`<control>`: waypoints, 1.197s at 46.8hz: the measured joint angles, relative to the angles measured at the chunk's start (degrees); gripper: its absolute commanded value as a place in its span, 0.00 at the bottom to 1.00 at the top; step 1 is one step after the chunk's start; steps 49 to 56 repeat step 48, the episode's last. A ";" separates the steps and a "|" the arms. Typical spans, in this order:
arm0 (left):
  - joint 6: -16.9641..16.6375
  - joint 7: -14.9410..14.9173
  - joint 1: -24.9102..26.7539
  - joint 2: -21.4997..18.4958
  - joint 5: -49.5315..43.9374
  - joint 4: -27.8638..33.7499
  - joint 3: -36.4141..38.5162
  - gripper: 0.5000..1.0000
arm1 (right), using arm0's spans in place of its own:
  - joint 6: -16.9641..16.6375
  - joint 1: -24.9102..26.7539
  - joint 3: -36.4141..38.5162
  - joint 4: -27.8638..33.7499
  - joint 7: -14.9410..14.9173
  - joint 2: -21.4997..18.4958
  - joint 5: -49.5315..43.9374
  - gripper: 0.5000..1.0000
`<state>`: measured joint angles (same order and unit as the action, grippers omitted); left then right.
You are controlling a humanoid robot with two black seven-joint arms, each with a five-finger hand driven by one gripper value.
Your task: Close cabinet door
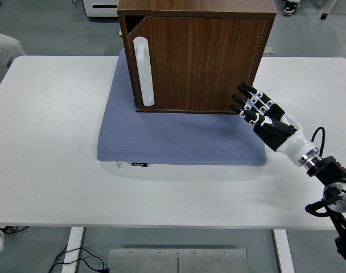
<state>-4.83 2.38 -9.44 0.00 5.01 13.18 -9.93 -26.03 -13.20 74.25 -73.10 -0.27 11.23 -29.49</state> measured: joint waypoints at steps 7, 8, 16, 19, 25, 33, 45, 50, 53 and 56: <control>0.00 0.01 0.03 0.00 0.00 0.00 0.00 1.00 | -0.03 2.51 4.49 -0.19 0.01 1.16 0.22 1.00; 0.00 0.01 0.03 0.00 0.00 0.00 0.00 1.00 | -0.03 2.78 5.22 -0.19 0.00 1.21 0.24 1.00; 0.00 0.01 0.00 0.00 0.00 0.00 0.00 1.00 | 1.35 3.25 9.49 0.55 -0.25 0.01 0.65 1.00; 0.00 0.01 0.02 0.00 0.00 0.00 0.00 1.00 | 2.65 3.20 11.21 1.50 -0.44 -1.73 1.37 1.00; 0.00 0.01 0.04 0.00 -0.02 0.00 0.00 1.00 | 5.54 2.21 15.28 5.14 -0.73 -5.86 2.22 1.00; 0.00 0.01 0.02 0.00 -0.02 0.00 0.00 1.00 | 6.61 -1.51 18.67 12.10 -1.62 -10.28 2.35 1.00; 0.00 0.01 0.00 0.00 0.00 0.00 0.00 1.00 | 7.36 -4.44 22.59 16.50 -2.73 -11.24 3.26 1.00; 0.00 0.00 0.02 0.00 0.00 0.00 0.00 1.00 | 7.76 -4.61 23.15 16.58 -2.73 -11.24 4.44 1.00; 0.00 0.00 0.02 0.00 0.00 0.00 0.00 1.00 | 7.76 -4.61 23.15 16.58 -2.73 -11.24 4.44 1.00; 0.00 0.00 0.02 0.00 0.00 0.00 0.00 1.00 | 7.76 -4.61 23.15 16.58 -2.73 -11.24 4.44 1.00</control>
